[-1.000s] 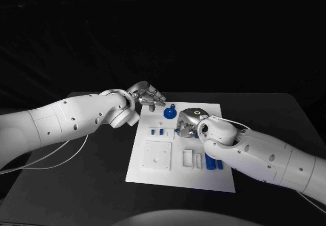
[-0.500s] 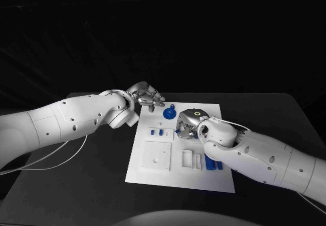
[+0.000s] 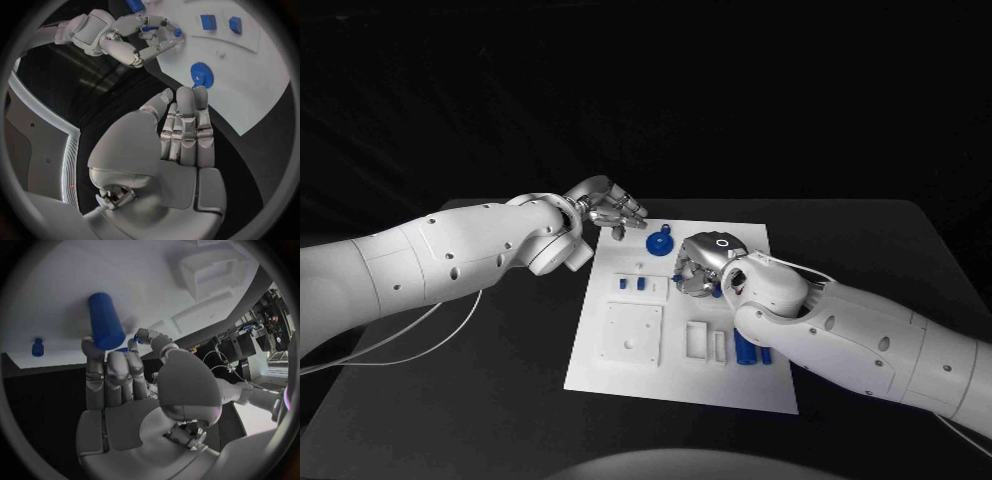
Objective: Assemble the parts on the task board
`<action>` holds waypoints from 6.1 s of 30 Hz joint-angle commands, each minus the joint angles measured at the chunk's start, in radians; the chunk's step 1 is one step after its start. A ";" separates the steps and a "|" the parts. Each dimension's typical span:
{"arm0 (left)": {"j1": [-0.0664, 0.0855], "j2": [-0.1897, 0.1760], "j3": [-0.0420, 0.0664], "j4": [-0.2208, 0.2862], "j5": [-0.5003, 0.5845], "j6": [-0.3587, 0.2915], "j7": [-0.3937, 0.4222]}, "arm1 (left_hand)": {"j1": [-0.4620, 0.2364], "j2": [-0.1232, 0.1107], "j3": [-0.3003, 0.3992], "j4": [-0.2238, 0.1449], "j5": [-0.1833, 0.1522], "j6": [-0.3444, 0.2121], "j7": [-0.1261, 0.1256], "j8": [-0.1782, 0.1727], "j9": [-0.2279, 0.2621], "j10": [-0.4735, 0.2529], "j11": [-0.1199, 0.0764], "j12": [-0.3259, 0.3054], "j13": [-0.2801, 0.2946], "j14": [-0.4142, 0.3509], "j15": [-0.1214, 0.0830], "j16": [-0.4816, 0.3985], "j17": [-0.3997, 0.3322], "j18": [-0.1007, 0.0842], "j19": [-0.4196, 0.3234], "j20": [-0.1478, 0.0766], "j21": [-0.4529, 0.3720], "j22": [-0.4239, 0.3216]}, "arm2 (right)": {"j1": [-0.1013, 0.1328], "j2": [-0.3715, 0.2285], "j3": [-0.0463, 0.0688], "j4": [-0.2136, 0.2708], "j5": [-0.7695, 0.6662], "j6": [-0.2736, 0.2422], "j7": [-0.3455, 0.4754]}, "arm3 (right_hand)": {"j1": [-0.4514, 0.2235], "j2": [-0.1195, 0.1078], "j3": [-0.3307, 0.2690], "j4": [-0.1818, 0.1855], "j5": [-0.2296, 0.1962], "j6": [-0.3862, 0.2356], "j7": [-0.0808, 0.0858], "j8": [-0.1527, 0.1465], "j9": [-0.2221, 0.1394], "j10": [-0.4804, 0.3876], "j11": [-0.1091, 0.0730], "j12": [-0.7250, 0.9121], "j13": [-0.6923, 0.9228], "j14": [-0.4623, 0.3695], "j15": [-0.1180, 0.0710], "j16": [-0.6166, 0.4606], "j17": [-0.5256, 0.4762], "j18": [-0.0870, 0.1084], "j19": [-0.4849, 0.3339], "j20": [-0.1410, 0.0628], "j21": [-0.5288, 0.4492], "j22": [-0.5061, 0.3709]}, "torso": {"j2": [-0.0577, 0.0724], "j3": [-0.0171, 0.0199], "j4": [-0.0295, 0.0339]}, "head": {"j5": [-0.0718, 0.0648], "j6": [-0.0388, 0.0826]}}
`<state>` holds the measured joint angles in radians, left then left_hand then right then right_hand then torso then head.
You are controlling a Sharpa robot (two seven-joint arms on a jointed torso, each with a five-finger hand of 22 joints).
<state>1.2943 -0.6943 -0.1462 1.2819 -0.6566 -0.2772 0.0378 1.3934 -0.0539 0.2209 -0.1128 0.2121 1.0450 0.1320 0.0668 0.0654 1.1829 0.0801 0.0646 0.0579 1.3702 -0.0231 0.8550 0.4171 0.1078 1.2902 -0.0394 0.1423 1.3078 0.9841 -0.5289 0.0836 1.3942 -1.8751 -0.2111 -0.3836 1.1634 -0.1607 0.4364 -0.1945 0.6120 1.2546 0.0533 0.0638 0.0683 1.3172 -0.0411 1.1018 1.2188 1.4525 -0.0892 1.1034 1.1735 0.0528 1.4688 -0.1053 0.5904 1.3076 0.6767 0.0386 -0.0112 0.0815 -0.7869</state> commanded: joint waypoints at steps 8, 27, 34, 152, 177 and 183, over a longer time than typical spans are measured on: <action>0.000 -0.004 -0.001 0.005 0.132 0.051 -0.024 | -0.032 0.013 -0.026 0.048 -0.006 0.040 -0.020 -0.002 0.000 0.068 -0.023 -0.004 0.001 0.019 -0.013 0.002 0.001 -0.020 0.028 -0.013 -0.015 -0.007 | -0.001 -0.011 0.033 0.026 0.005 -0.027 -0.009 | -0.003 -0.008 -0.002 0.013 -0.011 0.009 -0.003 -0.001 0.000 0.008 0.000 0.002 0.004 0.004 0.000 0.006 0.002 0.010 0.034 -0.006 0.006 0.063 | 0.000 0.0001 -0.0007 | -0.003 0.006; 0.000 0.005 -0.005 0.037 0.506 -0.012 -0.109 | -0.032 -0.014 -0.157 0.108 -0.078 -0.005 -0.005 -0.001 0.000 -0.009 -0.001 -0.005 0.001 0.069 -0.005 -0.023 -0.003 -0.008 0.087 -0.005 -0.039 -0.081 | -0.001 -0.011 0.161 0.035 0.077 -0.011 -0.024 | 0.002 -0.009 -0.007 0.022 -0.028 0.009 -0.003 -0.001 -0.001 0.008 0.000 0.000 0.008 0.005 -0.001 0.005 0.004 0.011 0.034 -0.007 0.006 0.063 | -0.001 0.0020 -0.0016 | -0.014 0.044; 0.000 0.019 -0.008 0.048 0.573 -0.028 -0.095 | -0.029 -0.017 -0.169 0.111 -0.072 0.001 -0.007 0.000 0.000 -0.003 -0.002 -0.005 0.001 0.068 -0.005 -0.028 -0.003 -0.010 0.085 -0.006 -0.040 -0.089 | -0.001 0.003 0.188 0.018 0.087 -0.007 -0.024 | 0.002 -0.009 -0.008 0.023 -0.029 0.009 -0.003 -0.001 0.000 0.008 0.000 0.000 0.008 0.005 -0.001 0.005 0.005 0.011 0.034 -0.007 0.007 0.063 | 0.000 0.0010 -0.0004 | -0.017 0.052; -0.004 0.095 -0.014 0.061 0.674 -0.167 -0.133 | 0.011 0.045 0.063 0.038 -0.151 0.107 -0.033 0.002 0.001 0.090 -0.035 -0.005 0.001 0.061 -0.025 -0.004 0.020 -0.022 0.027 -0.024 0.029 -0.015 | -0.001 0.056 0.207 -0.020 0.120 0.029 -0.022 | 0.007 -0.006 -0.023 0.034 -0.032 0.005 -0.003 -0.001 -0.001 0.005 0.000 -0.009 0.012 0.003 -0.003 -0.006 0.005 0.014 0.033 -0.009 -0.005 0.062 | 0.000 0.0002 0.0005 | -0.015 0.053; -0.004 0.096 -0.014 0.062 0.714 -0.183 -0.083 | 0.056 0.080 0.085 -0.062 -0.158 0.190 -0.046 0.000 0.004 0.177 -0.057 -0.005 0.002 0.063 -0.042 0.025 0.029 -0.022 0.013 -0.047 0.053 0.023 | -0.001 0.058 0.207 -0.025 0.113 0.010 -0.019 | 0.006 -0.018 -0.058 0.045 -0.079 -0.036 0.006 -0.001 -0.003 -0.022 0.007 -0.052 -0.019 -0.008 -0.001 -0.035 -0.013 0.019 0.027 -0.008 -0.047 0.052 | 0.000 -0.0002 -0.0001 | -0.014 0.052; -0.004 0.094 -0.014 0.060 0.716 -0.186 -0.077 | 0.038 0.071 0.126 -0.075 -0.161 0.193 -0.047 0.000 0.004 0.180 -0.057 -0.005 0.002 0.064 -0.043 0.024 0.029 -0.020 0.005 -0.047 0.074 0.024 | -0.001 0.053 0.207 -0.021 0.113 -0.013 -0.013 | 0.015 -0.031 -0.096 0.057 -0.082 -0.098 0.023 -0.002 -0.005 -0.044 0.018 -0.079 -0.040 -0.018 0.006 -0.051 -0.023 0.028 0.022 -0.001 -0.086 0.044 | 0.000 -0.0001 0.0004 | -0.014 0.053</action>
<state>1.2892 -0.6032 -0.1612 1.3376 0.0473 -0.4696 -0.0729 1.4312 0.0165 0.3435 -0.1877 0.0528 1.2410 0.0825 0.0696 0.0728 1.3115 0.0588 0.0522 0.0570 1.4344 -0.0624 0.8755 0.4452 0.0772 1.3022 -0.0842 0.2150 1.3079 0.9838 -0.4766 0.2907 1.3700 -1.7535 -0.2091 -0.4082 1.1767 -0.1818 0.3448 -0.1362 0.5345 1.1643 0.0742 0.0627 0.0644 1.2770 -0.0230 1.0269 1.1804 1.4405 -0.0832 1.0548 1.1513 0.0685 1.4648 -0.1086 0.5079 1.3079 0.6769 0.0383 -0.0107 0.0673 -0.7344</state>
